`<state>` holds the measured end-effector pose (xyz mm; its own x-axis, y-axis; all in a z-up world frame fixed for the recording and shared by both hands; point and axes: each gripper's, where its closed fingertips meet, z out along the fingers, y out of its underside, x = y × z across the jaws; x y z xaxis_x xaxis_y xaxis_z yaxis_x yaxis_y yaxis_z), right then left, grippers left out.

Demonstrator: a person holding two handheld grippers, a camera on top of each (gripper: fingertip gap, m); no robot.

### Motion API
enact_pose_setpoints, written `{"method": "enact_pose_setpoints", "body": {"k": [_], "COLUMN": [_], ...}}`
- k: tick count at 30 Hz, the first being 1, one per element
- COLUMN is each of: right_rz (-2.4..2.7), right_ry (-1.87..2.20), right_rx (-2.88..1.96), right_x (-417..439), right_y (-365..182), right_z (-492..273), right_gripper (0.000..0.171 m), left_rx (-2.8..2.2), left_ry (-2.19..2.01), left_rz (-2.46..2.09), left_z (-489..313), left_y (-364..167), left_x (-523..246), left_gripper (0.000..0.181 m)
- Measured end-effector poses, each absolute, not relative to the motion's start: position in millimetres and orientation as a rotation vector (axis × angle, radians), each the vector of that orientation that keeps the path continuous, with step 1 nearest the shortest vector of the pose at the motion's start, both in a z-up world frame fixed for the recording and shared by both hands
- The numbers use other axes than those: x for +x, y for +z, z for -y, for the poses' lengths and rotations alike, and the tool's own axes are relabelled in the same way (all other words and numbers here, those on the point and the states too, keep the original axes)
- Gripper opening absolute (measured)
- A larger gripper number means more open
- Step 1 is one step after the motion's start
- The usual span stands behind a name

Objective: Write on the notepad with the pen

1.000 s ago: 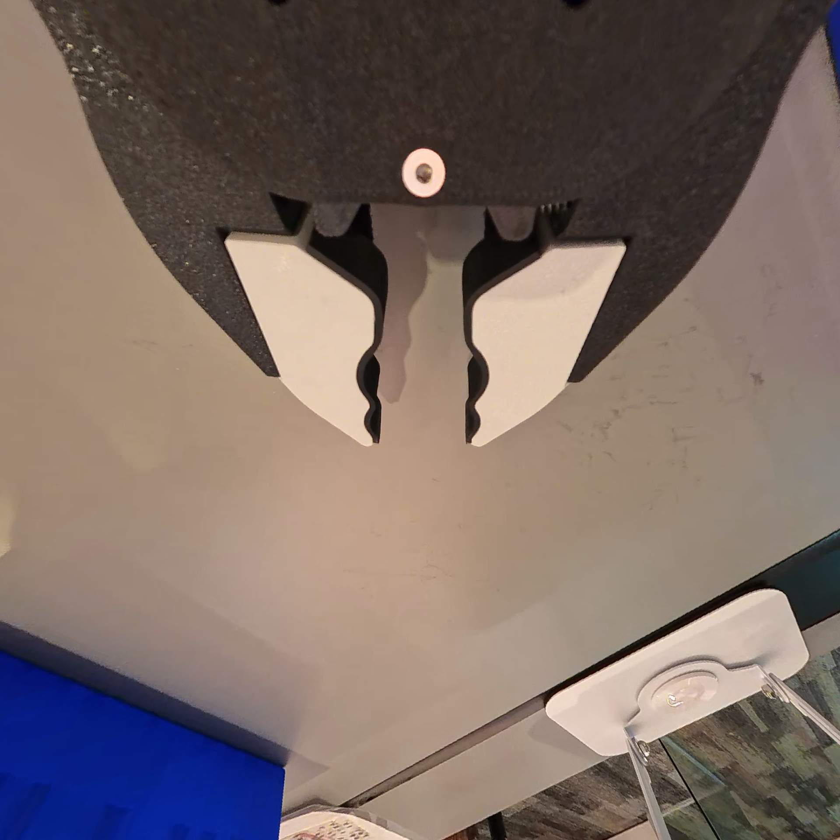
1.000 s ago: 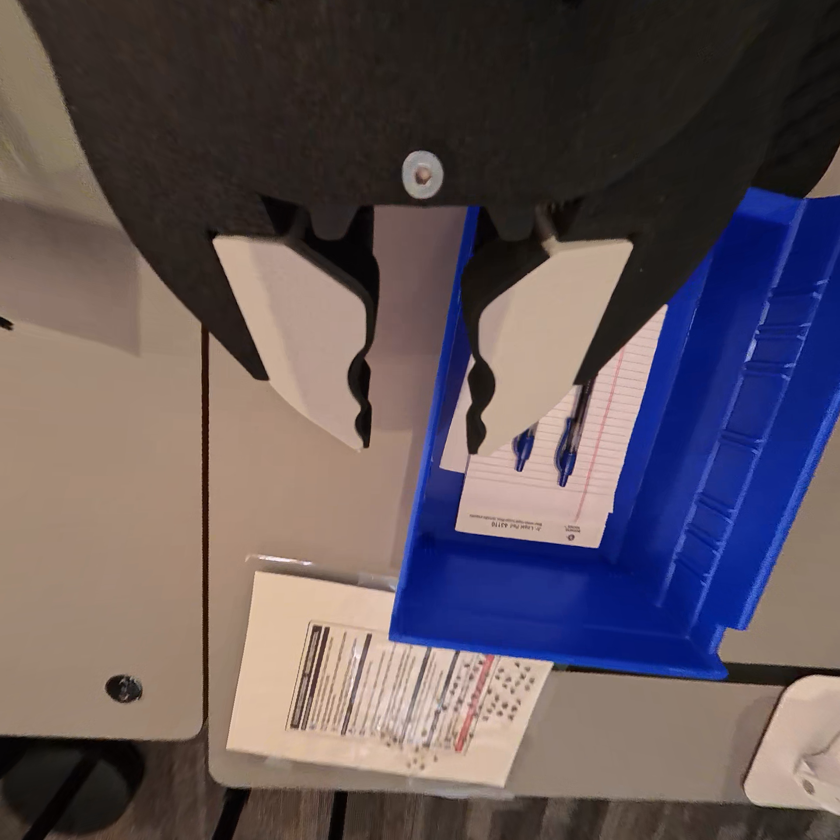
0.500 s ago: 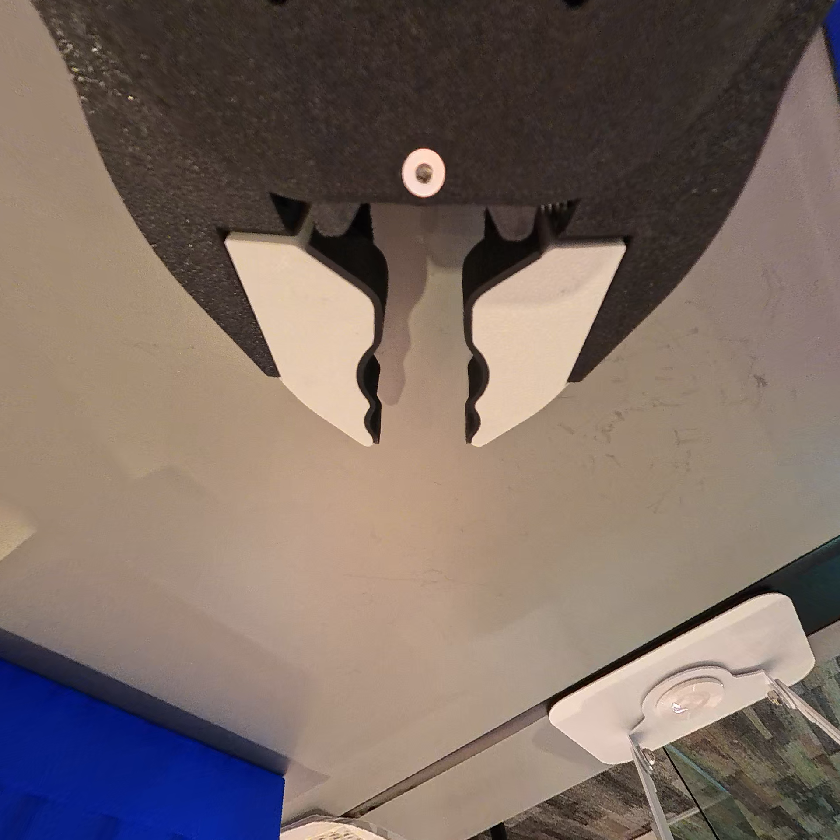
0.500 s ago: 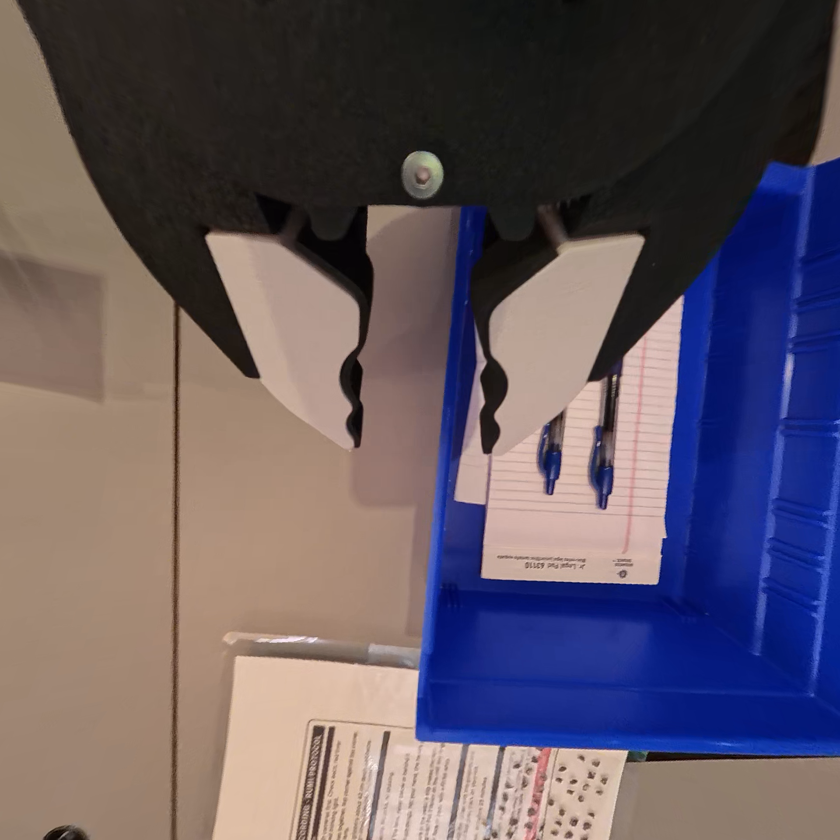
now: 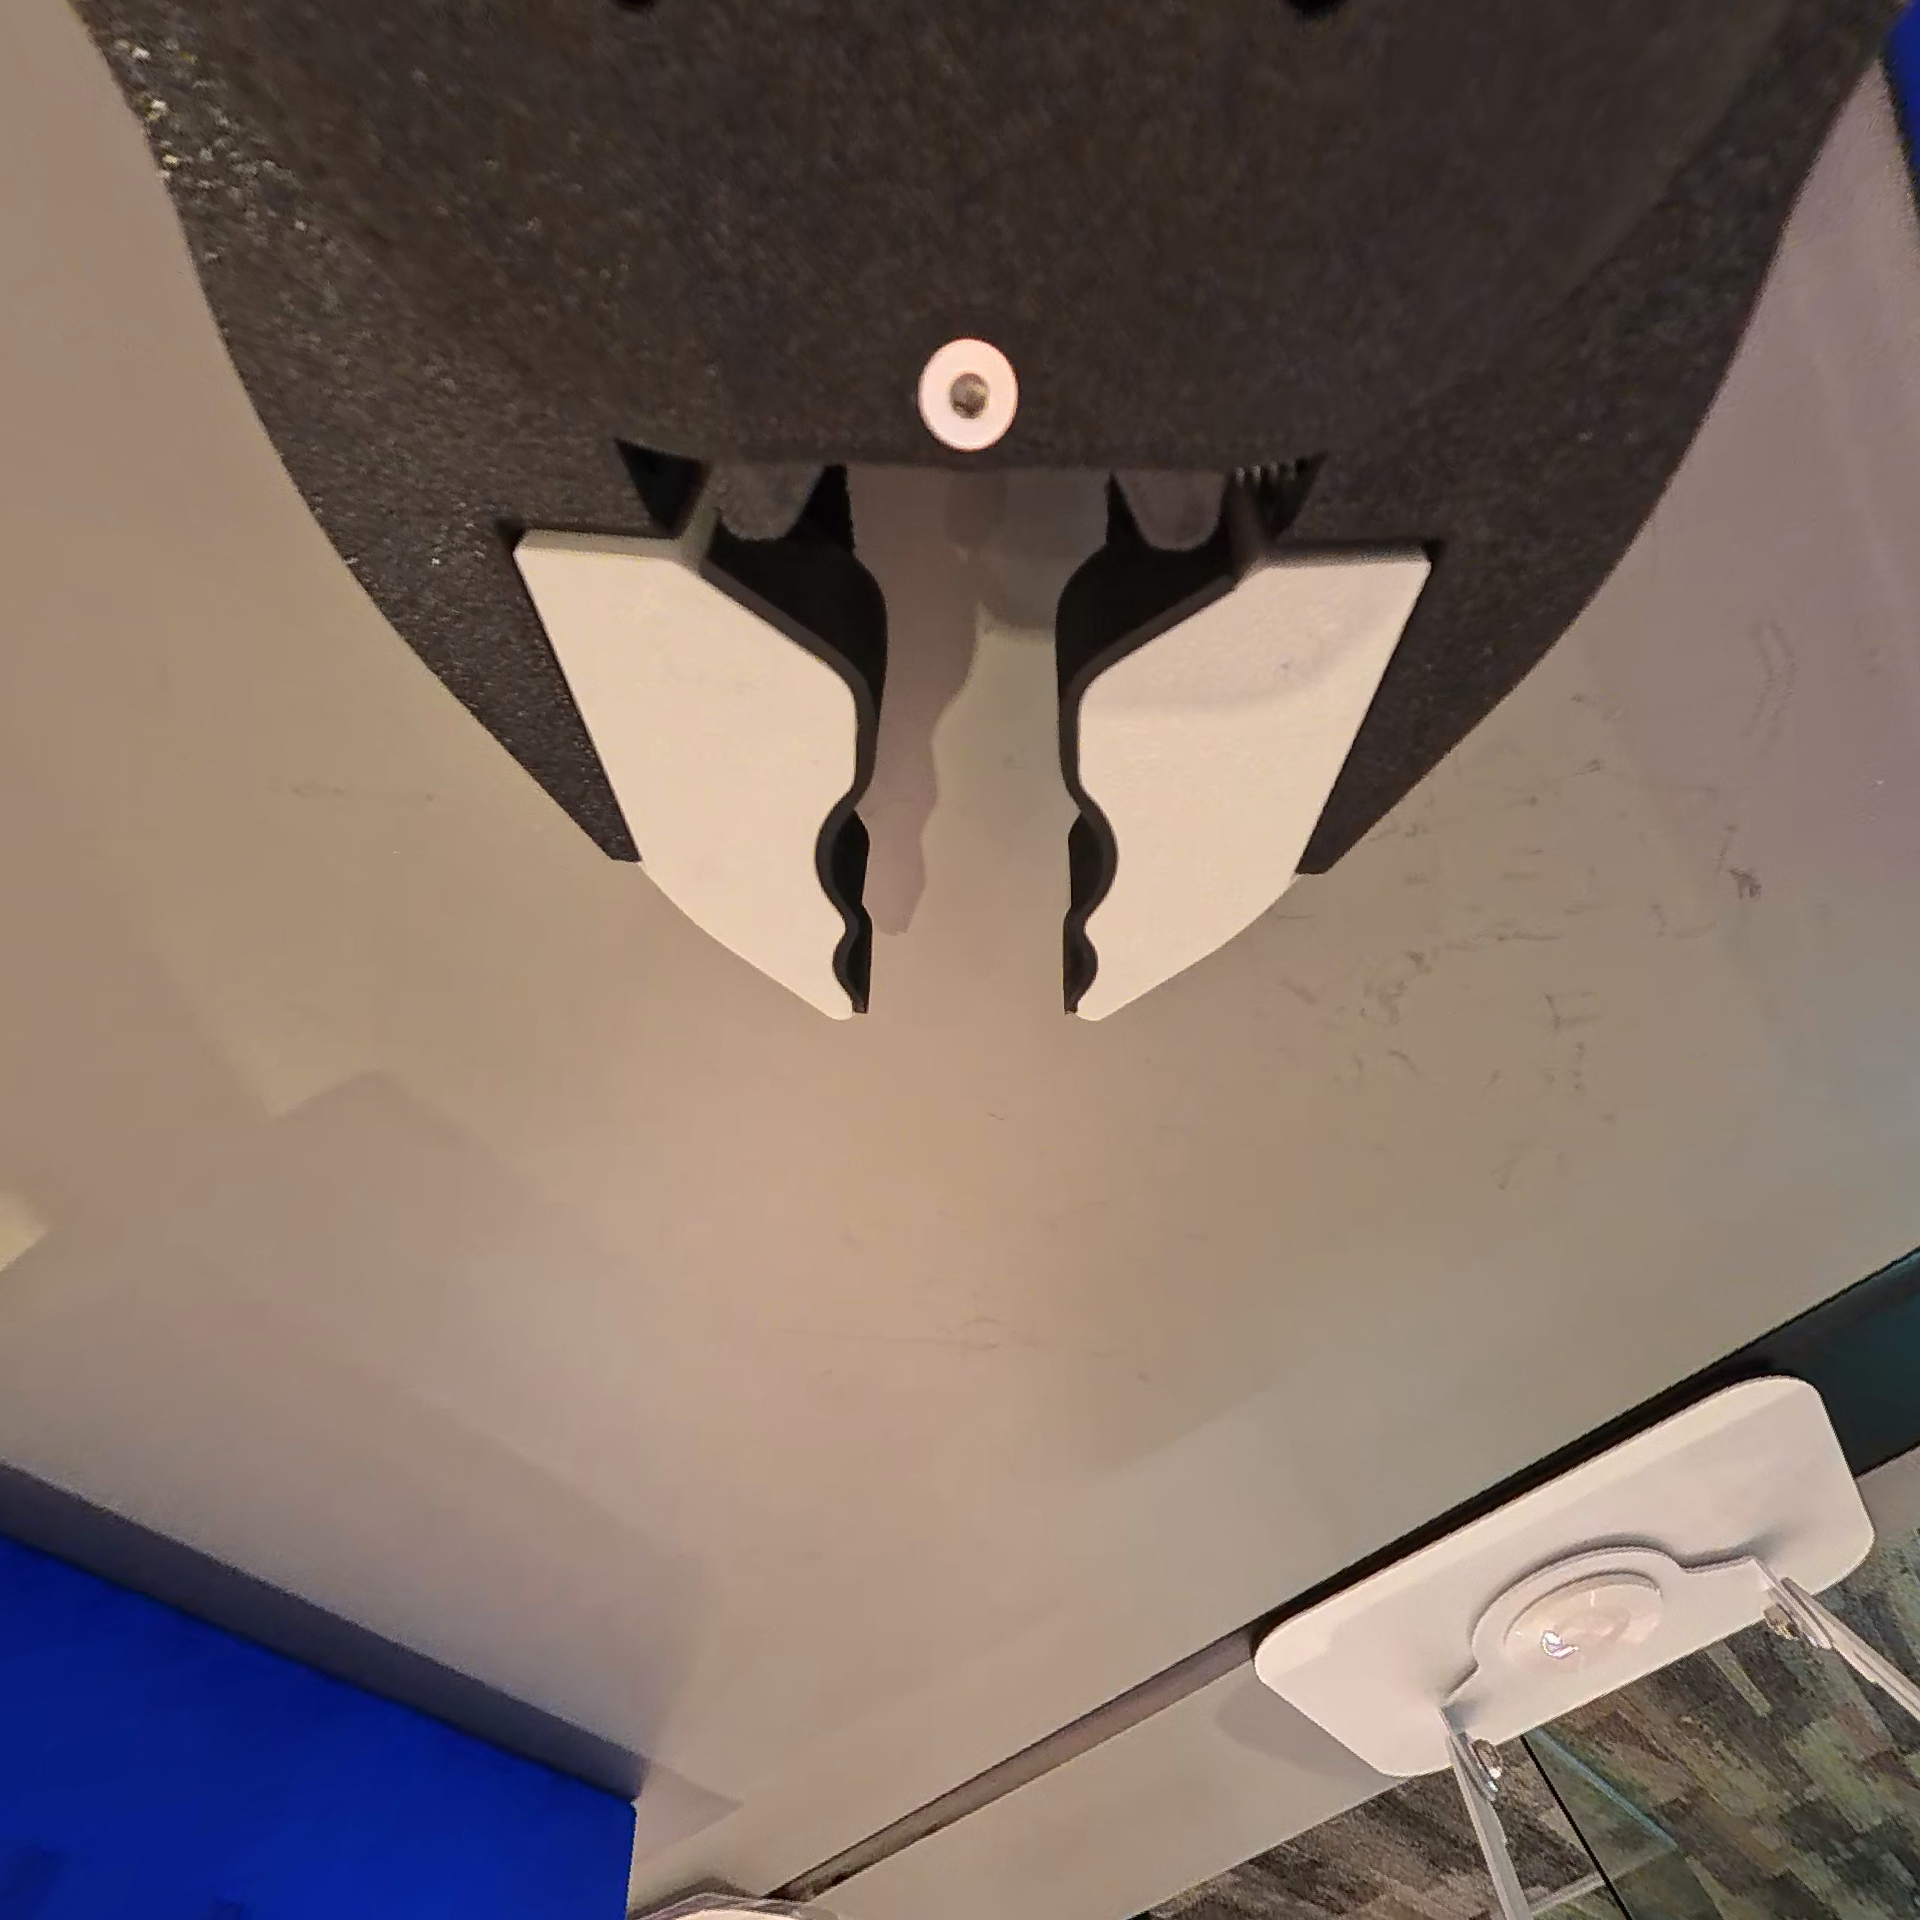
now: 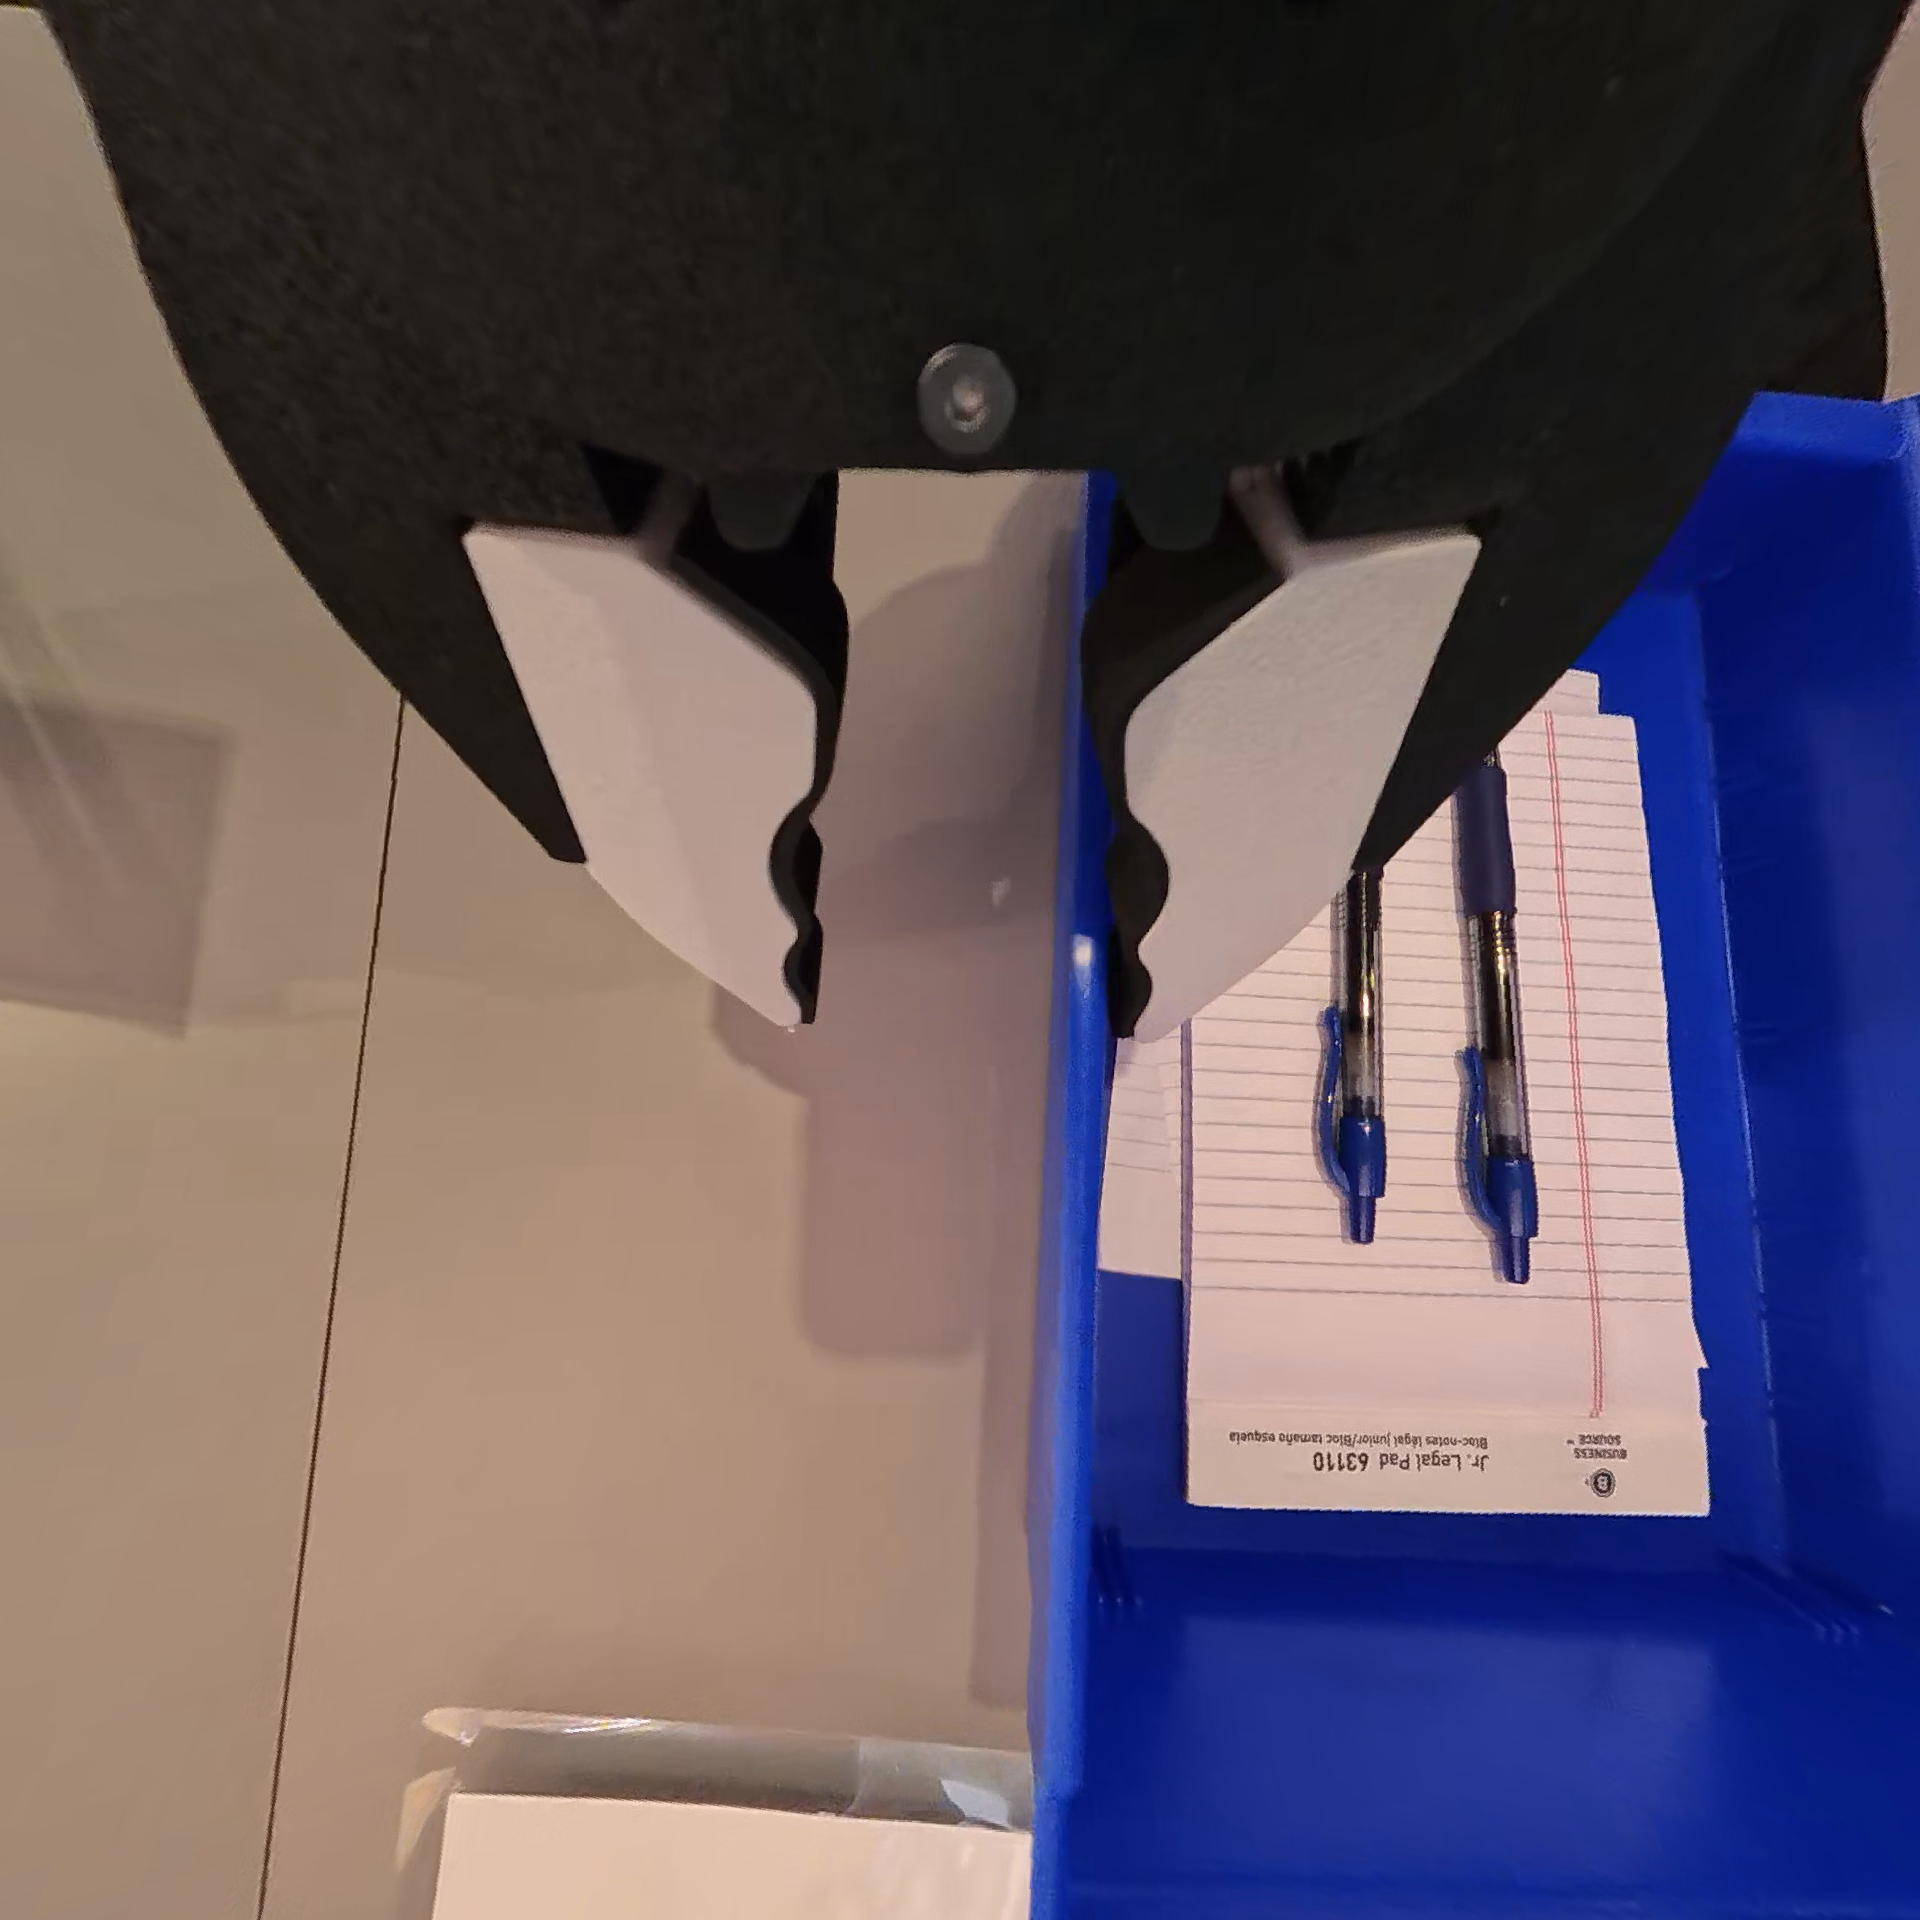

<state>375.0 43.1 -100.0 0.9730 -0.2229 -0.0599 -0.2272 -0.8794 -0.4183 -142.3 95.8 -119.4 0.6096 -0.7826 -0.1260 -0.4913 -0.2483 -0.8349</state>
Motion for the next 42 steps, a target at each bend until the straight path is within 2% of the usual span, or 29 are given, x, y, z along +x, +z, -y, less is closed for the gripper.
{"method": "enact_pose_setpoints", "body": {"k": [4,8,11,13,25,28,33,38,42], "right_rz": [-0.310,-0.290,-0.290,-0.306,-0.429,-0.429,-0.388,-0.404,-0.354], "right_ry": [-0.022,-0.052,0.051,0.078,0.185,0.189,0.187,0.282,0.187], "right_rx": [-2.736,-2.819,-2.846,-2.863,-2.838,-2.838,-2.862,-2.822,-2.858], "right_x": [374.7,370.7,356.6,352.6,348.4,349.4,349.3,348.2,348.5], "right_y": [-104.8,-118.0,-124.1,-124.3,-124.1,-124.7,-125.3,-125.1,-125.7], "right_z": [-46.4,-48.6,-53.6,-53.9,-50.8,-52.6,-52.5,-53.1,-52.5], "right_gripper": [0.051,0.041,0.014,0.006,0.006,0.006,0.006,0.006,0.006], "left_rx": [-1.912,-1.918,-1.922,-1.930,-1.963,-1.960,-1.900,-1.908,-2.048], "left_ry": [-0.391,-0.385,-0.384,-0.383,-0.457,-0.414,-0.089,0.174,0.143], "left_rz": [-1.020,-1.024,-1.019,-1.019,-0.934,-0.879,-0.698,-0.408,-0.292], "left_z": [-95.8,-96.1,-97.2,-97.6,-95.6,-93.2,-103.0,-115.7,-129.3], "left_y": [-120.8,-122.0,-122.7,-124.0,-116.9,-99.3,-45.4,6.8,-9.9], "left_x": [-142.2,-142.7,-143.8,-144.5,-155.0,-172.9,-244.0,-337.7,-376.7], "left_gripper": [0.035,0.035,0.035,0.035,0.034,0.036,0.050,0.088,0.086]}}
